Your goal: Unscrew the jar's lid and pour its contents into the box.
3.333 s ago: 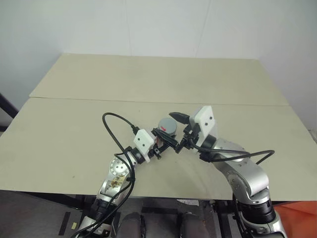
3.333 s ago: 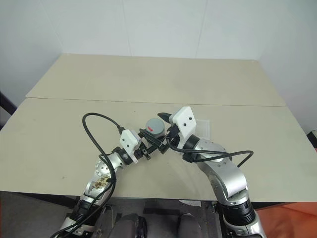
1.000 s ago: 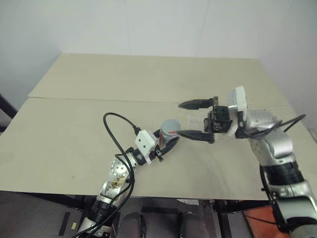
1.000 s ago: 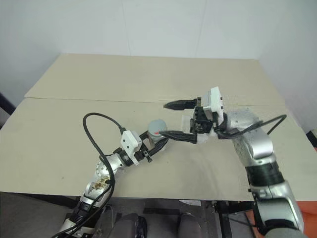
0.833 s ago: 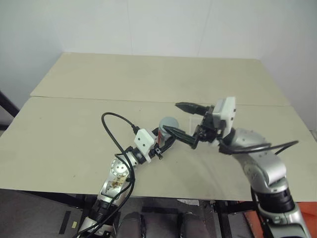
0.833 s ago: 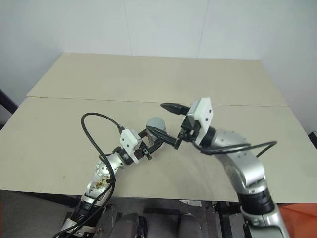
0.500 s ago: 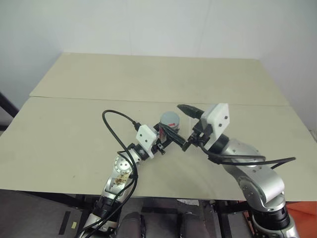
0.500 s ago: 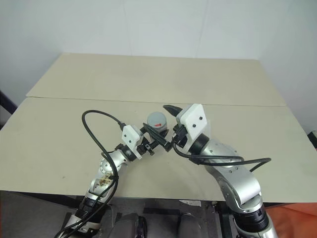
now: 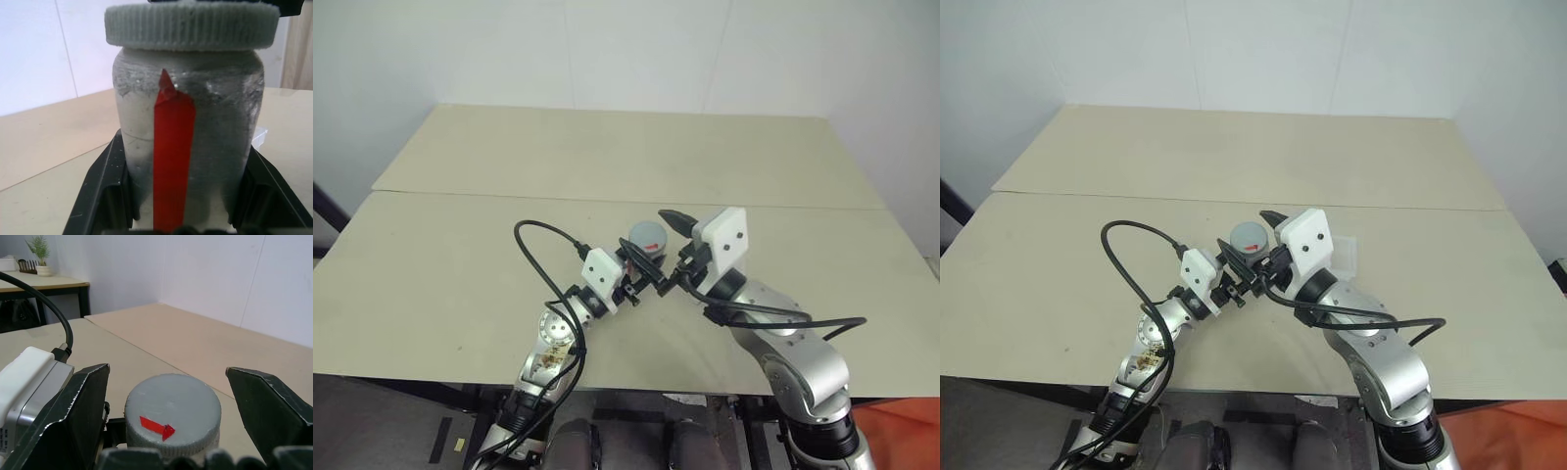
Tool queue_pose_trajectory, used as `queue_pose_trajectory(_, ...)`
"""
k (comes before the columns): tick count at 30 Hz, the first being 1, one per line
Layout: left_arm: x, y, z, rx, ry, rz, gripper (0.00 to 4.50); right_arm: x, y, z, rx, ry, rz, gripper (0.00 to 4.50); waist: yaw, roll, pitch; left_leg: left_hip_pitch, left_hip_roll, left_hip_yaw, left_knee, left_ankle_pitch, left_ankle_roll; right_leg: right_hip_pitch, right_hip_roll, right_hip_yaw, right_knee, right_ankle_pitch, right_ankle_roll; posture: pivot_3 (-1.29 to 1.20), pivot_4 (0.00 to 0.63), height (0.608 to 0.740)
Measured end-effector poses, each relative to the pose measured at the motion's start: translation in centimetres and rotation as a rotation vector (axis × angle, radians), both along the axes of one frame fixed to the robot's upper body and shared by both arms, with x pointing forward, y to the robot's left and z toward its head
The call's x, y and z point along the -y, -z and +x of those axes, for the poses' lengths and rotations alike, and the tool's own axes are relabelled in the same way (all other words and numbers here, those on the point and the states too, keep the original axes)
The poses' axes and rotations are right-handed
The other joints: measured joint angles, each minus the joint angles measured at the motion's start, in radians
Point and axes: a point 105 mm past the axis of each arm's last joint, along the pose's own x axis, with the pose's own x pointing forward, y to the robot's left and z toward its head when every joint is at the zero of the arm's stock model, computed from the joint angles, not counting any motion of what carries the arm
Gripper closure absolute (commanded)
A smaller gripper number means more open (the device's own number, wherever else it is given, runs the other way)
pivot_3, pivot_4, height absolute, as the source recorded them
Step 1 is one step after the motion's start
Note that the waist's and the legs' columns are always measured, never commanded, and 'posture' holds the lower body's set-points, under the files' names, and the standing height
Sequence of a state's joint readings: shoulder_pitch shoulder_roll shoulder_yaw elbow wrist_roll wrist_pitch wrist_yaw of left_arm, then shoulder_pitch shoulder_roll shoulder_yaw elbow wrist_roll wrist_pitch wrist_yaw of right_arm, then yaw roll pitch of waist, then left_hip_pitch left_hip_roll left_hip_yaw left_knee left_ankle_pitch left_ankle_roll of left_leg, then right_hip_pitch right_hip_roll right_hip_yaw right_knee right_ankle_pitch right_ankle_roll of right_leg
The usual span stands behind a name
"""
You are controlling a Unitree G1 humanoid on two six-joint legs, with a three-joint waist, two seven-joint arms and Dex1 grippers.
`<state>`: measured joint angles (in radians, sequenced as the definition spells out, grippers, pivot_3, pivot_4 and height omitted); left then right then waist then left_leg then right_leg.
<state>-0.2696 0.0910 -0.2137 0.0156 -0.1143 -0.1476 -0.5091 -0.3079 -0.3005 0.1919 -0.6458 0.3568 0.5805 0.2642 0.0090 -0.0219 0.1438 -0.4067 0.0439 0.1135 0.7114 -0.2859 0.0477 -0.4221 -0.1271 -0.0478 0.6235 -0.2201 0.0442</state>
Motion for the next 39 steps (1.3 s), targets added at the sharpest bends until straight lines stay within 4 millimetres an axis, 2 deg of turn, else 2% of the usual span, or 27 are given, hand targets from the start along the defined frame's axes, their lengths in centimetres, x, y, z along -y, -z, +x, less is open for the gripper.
queue_pose_trajectory(7, -0.05, -0.06, 0.04, 0.001, -0.007, -0.003, 2.51, -0.42, 0.83, 0.28, -0.016, -0.008, -0.038, 0.05, 0.0, 0.0, 0.0, 0.0, 0.0, 0.0, 0.0, 0.0, 0.0, 0.0, 0.0, 0.0, 0.0, 0.0, 0.0, 0.0, 0.15, 0.74)
queue_pose_trajectory(24, 0.08, 0.22, -0.14, -0.007, 0.001, 0.001, 2.51, -0.7, 0.32, 0.38, -0.003, 0.003, -0.006, 0.05, 0.0, 0.0, 0.0, 0.0, 0.0, 0.0, 0.0, 0.0, 0.0, 0.0, 0.0, 0.0, 0.0, 0.0, 0.0, 0.0, 0.15, 0.74)
queue_pose_trajectory(27, 0.08, 0.35, -0.22, -0.01, 0.002, 0.002, 2.51, -0.57, 0.45, 0.39, -0.008, 0.007, -0.004, 0.62, 0.0, 0.0, 0.0, 0.0, 0.0, 0.0, 0.0, 0.0, 0.0, 0.0, 0.0, 0.0, 0.0, 0.0, 0.0, 0.0, 0.15, 0.74)
queue_pose_trajectory(30, 0.12, 0.39, -0.32, -0.01, 0.005, 0.004, 2.51, -0.45, 0.75, 0.39, -0.017, 0.013, -0.005, 1.64, 0.0, 0.0, 0.0, 0.0, 0.0, 0.0, 0.0, 0.0, 0.0, 0.0, 0.0, 0.0, 0.0, 0.0, 0.0, 0.0, 0.15, 0.74)
queue_pose_trajectory(31, 0.1, 0.41, -0.35, -0.01, 0.004, 0.004, 2.51, -0.46, 0.79, 0.38, -0.018, 0.012, -0.005, 1.74, -0.001, 0.0, 0.0, 0.0, 0.0, 0.0, 0.0, 0.0, 0.0, 0.0, 0.0, 0.0, 0.0, 0.0, 0.0, 0.0, 0.15, 0.74)
queue_pose_trajectory(39, 0.03, 0.62, -0.42, -0.017, -0.002, 0.004, 2.51, -0.5, 0.95, 0.45, -0.021, 0.007, -0.015, 1.74, -0.001, 0.0, 0.0, 0.0, 0.0, 0.0, 0.0, 0.0, 0.0, 0.0, 0.0, 0.0, 0.0, 0.0, 0.0, 0.0, 0.15, 0.74)
